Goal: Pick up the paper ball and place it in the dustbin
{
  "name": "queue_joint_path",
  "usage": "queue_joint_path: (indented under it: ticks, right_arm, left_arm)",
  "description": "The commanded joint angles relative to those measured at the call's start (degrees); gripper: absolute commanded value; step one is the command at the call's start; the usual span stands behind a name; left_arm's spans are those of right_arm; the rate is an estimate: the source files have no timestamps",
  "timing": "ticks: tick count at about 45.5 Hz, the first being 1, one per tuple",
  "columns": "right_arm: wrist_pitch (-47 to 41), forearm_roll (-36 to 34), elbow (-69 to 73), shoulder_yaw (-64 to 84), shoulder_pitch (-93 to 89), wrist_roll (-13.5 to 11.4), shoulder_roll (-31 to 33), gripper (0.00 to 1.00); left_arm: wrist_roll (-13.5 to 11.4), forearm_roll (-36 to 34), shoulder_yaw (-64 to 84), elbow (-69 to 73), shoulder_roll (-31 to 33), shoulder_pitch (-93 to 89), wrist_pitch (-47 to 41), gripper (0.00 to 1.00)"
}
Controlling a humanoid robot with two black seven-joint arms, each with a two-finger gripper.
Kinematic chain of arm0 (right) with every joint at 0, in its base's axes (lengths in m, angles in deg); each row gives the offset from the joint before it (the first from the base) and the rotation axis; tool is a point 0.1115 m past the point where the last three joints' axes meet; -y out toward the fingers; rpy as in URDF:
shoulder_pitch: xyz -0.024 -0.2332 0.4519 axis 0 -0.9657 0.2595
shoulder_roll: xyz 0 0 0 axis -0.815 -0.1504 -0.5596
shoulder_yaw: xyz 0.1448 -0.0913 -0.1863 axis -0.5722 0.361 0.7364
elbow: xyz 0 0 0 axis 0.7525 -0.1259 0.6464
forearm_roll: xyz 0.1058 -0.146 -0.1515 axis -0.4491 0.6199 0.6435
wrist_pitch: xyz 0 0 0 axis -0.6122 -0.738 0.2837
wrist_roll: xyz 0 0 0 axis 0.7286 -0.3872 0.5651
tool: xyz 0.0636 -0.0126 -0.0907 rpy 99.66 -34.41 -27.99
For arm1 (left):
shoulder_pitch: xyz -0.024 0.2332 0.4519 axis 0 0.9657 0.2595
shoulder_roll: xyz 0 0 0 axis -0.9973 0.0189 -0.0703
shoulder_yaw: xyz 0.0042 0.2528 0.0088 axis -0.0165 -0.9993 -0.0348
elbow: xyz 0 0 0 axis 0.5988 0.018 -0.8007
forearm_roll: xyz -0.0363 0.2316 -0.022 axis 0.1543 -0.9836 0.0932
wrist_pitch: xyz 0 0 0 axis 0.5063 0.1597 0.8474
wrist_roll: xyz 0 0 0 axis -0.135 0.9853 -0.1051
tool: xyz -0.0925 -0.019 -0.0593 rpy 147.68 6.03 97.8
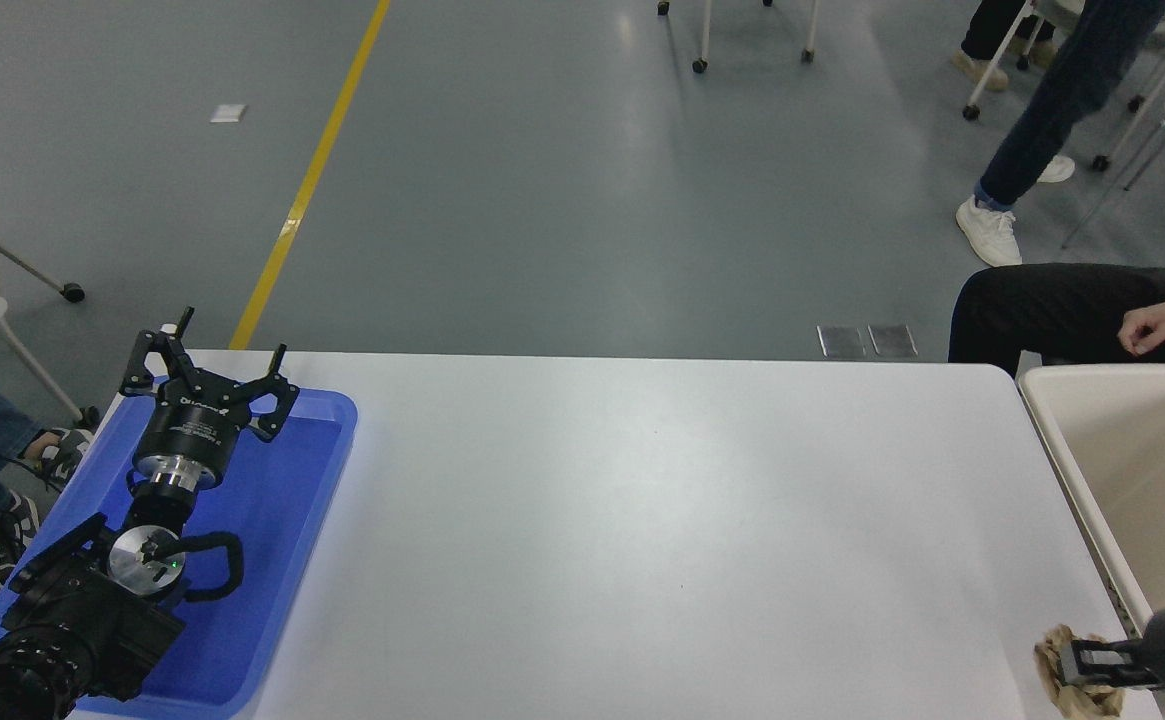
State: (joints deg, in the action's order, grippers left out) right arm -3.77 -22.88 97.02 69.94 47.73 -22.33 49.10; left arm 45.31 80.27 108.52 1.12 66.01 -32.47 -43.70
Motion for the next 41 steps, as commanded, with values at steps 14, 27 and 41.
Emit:
queue_joint_path:
  ticks: [14,27,41]
  right_arm:
    - [-8.9,-0.6,13.7,38.5,52.3,1.3,-9.5,0.00]
    - [-12.0,-0.7,14.6,40.5,57.8,1.9,-13.1,0.00]
    - [-12.2,-2.4,12.5,40.6,57.3,1.4,-12.7,0.00]
  left_arm:
    - [0.0,0.0,0.0,0.0,0.0,0.0,0.0,1.00]
    - [0.1,-0.1,0.0,0.0,0.0,0.0,0.0,1.00]
    - [0.1,0.0,0.0,-0.2,0.0,0.0,0.0,1.00]
